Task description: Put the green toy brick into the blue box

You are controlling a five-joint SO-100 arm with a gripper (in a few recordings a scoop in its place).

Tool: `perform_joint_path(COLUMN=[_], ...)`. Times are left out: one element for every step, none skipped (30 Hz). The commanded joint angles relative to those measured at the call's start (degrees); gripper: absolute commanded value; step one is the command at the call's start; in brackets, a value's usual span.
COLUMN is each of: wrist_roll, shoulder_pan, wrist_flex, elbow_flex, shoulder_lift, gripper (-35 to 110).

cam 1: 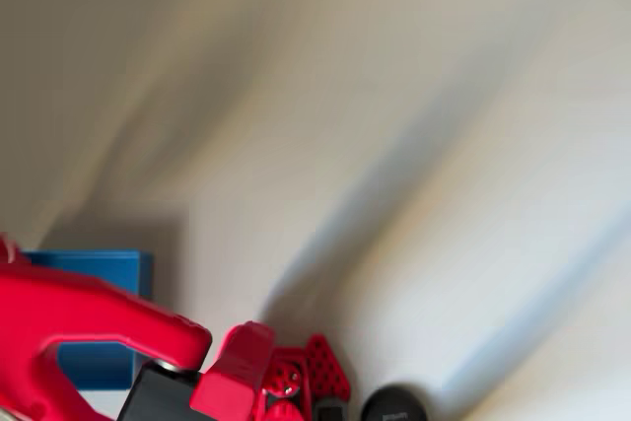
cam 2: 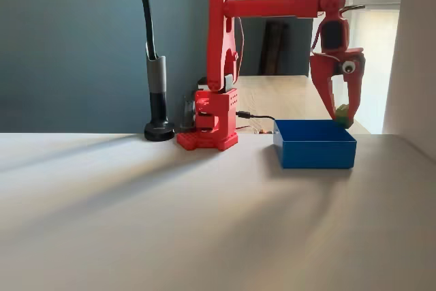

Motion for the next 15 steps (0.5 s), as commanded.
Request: perform_joint_path(wrist_roll=[0.2,0.0,-0.1,0.0,0.3,0.5,0.6,0.7,0.8,1.1,1.1,1.4,1.7,1.8,1.8], shoulder_pan=[-3.0,-3.0,-2.8,-2.5,-2.1,-1.7,-1.2,-0.7,-0.2,0.3,0.7,1.1,1.6,1.9,2.0], wrist_flex=[5.3,6.2,6.9,7.3,7.5,7.5,7.6,7.6,7.5,7.4,7.3,7.0,6.6,6.0,5.4], elbow_flex=[-6.6,-6.6,-6.3,-5.6,-4.6,-3.2,-1.6,0.2,1.9,3.5,4.8,5.9,6.8,7.6,8.3], shoulder_lift=[5.0,5.0,5.0,5.0,5.0,5.0,5.0,5.0,5.0,5.0,4.9,4.9,4.9,4.9,4.9], gripper=[0,0,0,0,0,0,0,0,0,0,0,0,0,0,0])
